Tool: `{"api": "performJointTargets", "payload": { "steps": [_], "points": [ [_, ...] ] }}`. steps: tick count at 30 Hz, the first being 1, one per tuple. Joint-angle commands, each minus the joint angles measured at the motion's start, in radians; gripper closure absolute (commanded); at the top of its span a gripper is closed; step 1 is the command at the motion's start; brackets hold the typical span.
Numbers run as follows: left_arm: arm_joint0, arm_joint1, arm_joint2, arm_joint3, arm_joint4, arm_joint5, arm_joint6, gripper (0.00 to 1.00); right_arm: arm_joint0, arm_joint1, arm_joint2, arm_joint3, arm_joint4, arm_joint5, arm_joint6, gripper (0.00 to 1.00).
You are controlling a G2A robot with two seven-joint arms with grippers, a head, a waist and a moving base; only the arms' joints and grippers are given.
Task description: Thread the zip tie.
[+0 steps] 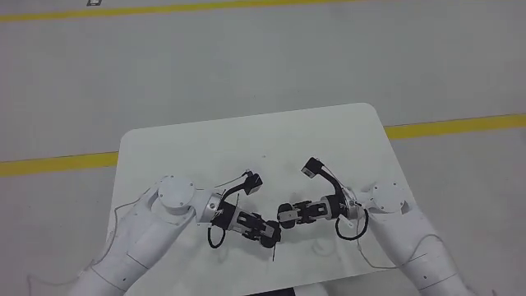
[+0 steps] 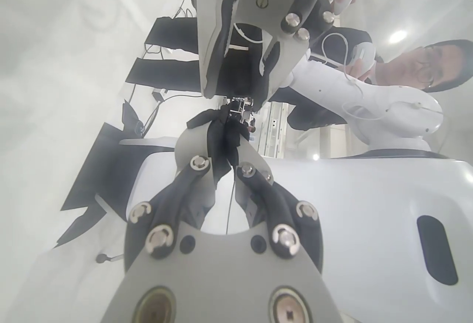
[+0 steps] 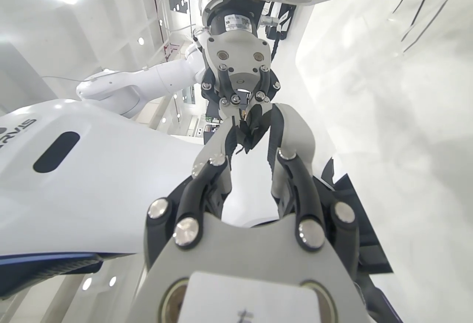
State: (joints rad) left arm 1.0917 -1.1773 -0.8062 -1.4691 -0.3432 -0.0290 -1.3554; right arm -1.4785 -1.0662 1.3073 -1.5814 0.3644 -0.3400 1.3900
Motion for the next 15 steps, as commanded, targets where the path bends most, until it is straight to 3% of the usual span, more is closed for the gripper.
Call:
{"api": "performJointTargets", "payload": {
  "steps": [1, 15],
  "points": [
    [-0.004, 0.001, 0.007, 0.004, -0.003, 0.0, 0.002, 1.0, 0.003, 0.001, -0.003, 0.002, -0.001, 0.0, 0.0, 0.81],
    [-0.032, 0.008, 0.043, 0.028, -0.028, -0.005, 0.01, 1.0, 0.021, 0.005, -0.023, 0.021, -0.002, 0.0, 0.0, 0.87]
  ]
}}
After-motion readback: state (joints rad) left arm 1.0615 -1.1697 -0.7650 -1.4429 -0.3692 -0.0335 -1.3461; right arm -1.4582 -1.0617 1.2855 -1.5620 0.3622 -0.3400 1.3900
